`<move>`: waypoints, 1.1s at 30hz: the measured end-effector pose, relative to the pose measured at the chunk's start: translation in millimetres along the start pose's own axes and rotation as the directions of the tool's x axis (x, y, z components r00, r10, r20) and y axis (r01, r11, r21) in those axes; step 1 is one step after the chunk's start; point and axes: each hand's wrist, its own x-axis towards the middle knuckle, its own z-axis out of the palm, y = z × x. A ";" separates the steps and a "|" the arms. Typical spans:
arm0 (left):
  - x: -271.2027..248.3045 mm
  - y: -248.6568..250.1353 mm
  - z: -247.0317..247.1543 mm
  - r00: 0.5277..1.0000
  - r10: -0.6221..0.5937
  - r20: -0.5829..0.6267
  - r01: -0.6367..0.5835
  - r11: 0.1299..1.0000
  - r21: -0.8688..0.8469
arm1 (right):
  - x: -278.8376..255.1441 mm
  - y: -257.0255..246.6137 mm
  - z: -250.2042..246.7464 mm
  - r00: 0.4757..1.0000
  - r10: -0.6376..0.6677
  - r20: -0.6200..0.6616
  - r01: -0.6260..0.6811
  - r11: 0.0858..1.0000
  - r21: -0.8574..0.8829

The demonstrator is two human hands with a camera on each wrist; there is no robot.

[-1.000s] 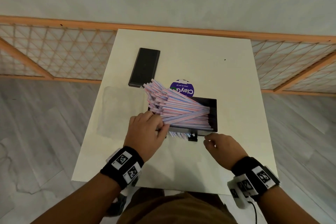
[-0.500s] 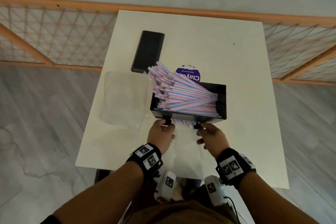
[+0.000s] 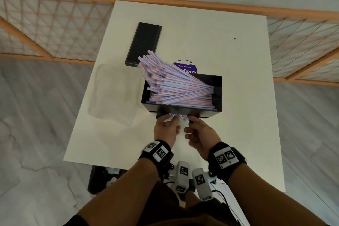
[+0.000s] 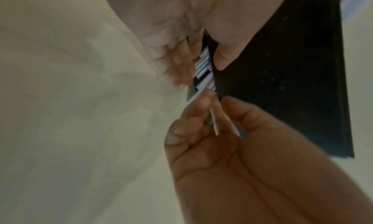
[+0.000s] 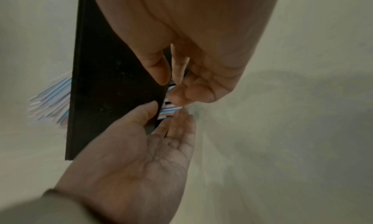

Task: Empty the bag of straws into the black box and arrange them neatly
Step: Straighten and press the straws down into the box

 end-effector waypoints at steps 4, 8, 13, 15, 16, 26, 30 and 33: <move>11.5 -11.8 7.5 0.998 0.058 -0.012 -0.054 0.967 0.248 | -4.2 -6.3 1.4 0.998 0.000 0.066 0.010 0.987 -0.159; 11.1 -3.9 21.3 0.999 -0.025 0.025 0.020 0.985 0.173 | -15.1 -14.6 -8.7 0.993 -0.108 0.046 0.114 0.816 -0.567; 18.6 2.7 38.6 0.967 -0.251 0.045 0.252 0.967 -0.019 | -67.6 -37.4 -24.5 0.720 -0.672 0.175 0.367 0.155 -0.917; 21.7 0.6 41.0 0.963 -0.267 0.039 0.268 0.963 -0.029 | -78.6 -55.7 -26.9 0.609 -0.783 0.126 0.420 0.184 -0.889; 25.1 -3.4 41.9 0.967 -0.253 0.033 0.253 0.967 -0.019 | -75.8 -64.7 -28.9 0.603 -0.794 0.073 0.426 0.244 -0.871; 36.8 -16.8 57.5 0.992 -0.112 -0.066 0.125 0.961 0.246 | -36.7 -97.3 -19.0 0.841 -0.538 0.055 0.271 0.331 -0.904; 34.6 -20.2 58.0 0.995 -0.043 -0.095 0.059 0.983 0.175 | -35.7 -99.3 -18.4 0.850 -0.523 0.061 0.263 0.321 -0.910; 37.3 -28.0 55.8 0.994 -0.048 -0.094 0.060 0.990 0.126 | -34.9 -98.2 -17.6 0.853 -0.520 0.050 0.249 0.320 -0.914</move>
